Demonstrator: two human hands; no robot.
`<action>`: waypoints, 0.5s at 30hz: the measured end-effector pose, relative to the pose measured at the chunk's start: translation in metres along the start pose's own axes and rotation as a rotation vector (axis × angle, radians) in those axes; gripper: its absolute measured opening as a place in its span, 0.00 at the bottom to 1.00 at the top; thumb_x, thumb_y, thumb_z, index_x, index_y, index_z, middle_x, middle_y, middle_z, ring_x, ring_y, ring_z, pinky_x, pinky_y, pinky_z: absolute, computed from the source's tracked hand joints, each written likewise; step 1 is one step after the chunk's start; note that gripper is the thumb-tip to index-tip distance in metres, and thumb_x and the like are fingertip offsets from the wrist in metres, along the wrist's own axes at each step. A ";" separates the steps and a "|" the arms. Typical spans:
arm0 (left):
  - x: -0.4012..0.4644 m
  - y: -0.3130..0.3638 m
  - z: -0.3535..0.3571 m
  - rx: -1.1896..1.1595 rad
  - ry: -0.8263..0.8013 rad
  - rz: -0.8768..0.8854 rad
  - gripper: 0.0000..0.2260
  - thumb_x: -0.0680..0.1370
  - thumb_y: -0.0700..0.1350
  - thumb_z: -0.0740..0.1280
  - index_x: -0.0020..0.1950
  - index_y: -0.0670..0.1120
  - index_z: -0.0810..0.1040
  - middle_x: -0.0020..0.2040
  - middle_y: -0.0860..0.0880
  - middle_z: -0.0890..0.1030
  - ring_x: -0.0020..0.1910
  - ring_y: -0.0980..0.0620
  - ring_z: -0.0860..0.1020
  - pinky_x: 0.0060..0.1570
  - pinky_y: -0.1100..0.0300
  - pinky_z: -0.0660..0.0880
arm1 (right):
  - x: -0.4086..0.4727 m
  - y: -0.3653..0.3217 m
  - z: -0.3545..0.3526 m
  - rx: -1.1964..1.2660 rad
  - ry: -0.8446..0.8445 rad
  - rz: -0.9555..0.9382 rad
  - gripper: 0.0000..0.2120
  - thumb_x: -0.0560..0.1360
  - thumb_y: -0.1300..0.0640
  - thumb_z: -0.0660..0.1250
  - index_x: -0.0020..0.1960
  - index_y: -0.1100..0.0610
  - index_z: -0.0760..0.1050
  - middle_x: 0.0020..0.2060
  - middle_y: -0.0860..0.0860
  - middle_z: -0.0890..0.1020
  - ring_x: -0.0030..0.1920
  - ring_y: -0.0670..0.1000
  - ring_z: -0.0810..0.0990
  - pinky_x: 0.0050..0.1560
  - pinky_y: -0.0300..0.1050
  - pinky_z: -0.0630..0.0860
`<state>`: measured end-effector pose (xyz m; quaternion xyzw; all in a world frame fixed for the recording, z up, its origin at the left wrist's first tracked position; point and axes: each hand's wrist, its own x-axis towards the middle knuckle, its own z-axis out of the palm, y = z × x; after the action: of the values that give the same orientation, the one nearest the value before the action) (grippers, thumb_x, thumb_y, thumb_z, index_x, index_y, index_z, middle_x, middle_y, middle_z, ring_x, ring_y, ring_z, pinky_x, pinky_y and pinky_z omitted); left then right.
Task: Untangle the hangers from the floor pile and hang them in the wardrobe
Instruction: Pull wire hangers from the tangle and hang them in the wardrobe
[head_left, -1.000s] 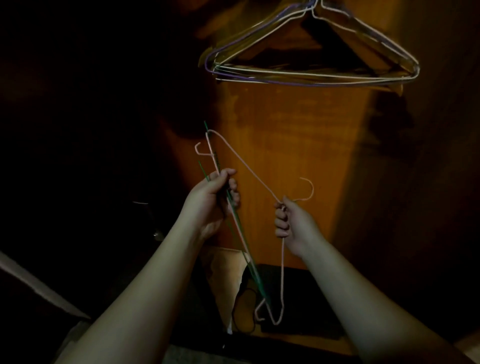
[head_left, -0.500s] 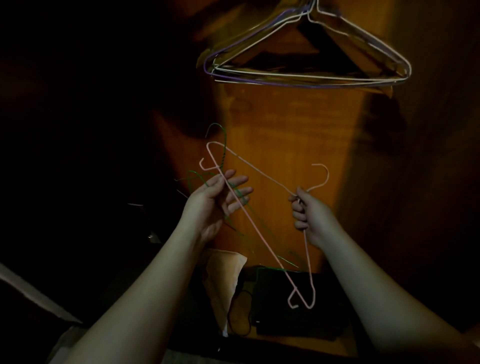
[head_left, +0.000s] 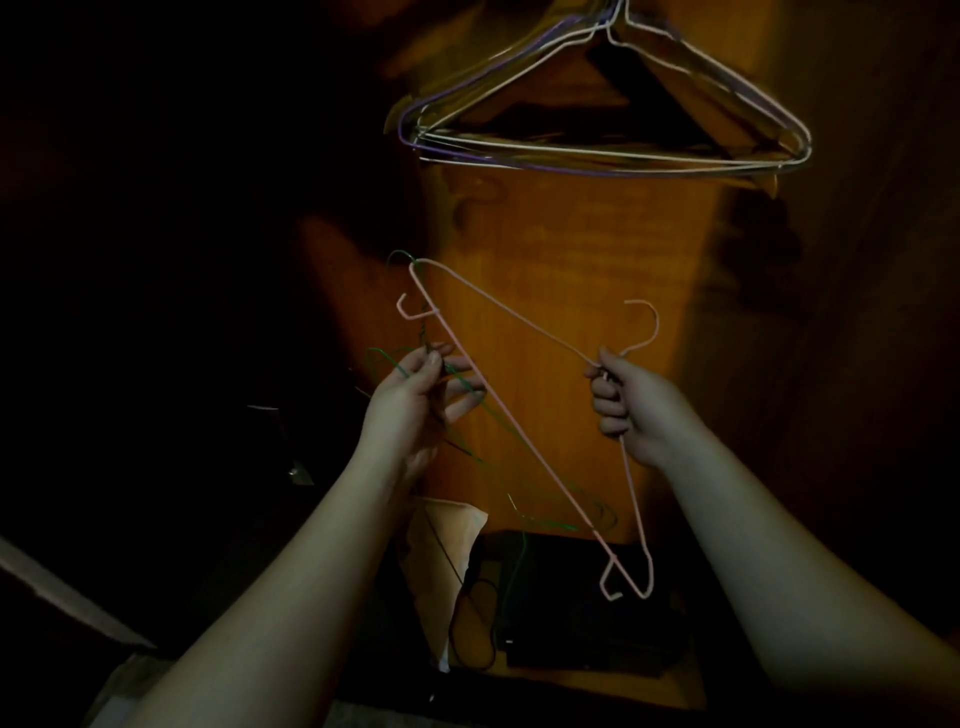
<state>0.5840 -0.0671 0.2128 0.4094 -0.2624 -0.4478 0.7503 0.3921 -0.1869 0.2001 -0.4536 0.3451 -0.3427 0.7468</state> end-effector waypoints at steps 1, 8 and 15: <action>0.001 -0.001 0.000 0.002 0.029 -0.001 0.10 0.84 0.39 0.55 0.61 0.40 0.72 0.45 0.43 0.80 0.36 0.49 0.83 0.35 0.56 0.81 | 0.000 -0.001 0.000 -0.018 0.003 -0.023 0.15 0.83 0.47 0.57 0.46 0.57 0.71 0.24 0.44 0.65 0.22 0.42 0.58 0.19 0.34 0.54; 0.003 -0.007 -0.003 0.049 0.150 -0.008 0.10 0.85 0.40 0.53 0.52 0.43 0.73 0.40 0.45 0.80 0.36 0.48 0.83 0.39 0.52 0.82 | -0.005 -0.007 0.004 -0.149 0.000 -0.135 0.15 0.83 0.46 0.56 0.47 0.57 0.71 0.24 0.43 0.65 0.23 0.42 0.58 0.20 0.35 0.55; -0.001 -0.004 0.007 0.104 0.114 -0.026 0.05 0.83 0.39 0.59 0.54 0.45 0.73 0.37 0.48 0.83 0.37 0.46 0.84 0.41 0.49 0.81 | -0.007 -0.025 0.013 -0.214 -0.067 -0.153 0.16 0.83 0.46 0.56 0.46 0.57 0.71 0.24 0.44 0.65 0.23 0.42 0.57 0.20 0.35 0.55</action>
<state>0.5768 -0.0700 0.2134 0.4760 -0.2368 -0.4192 0.7359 0.3944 -0.1839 0.2290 -0.5668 0.3189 -0.3444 0.6771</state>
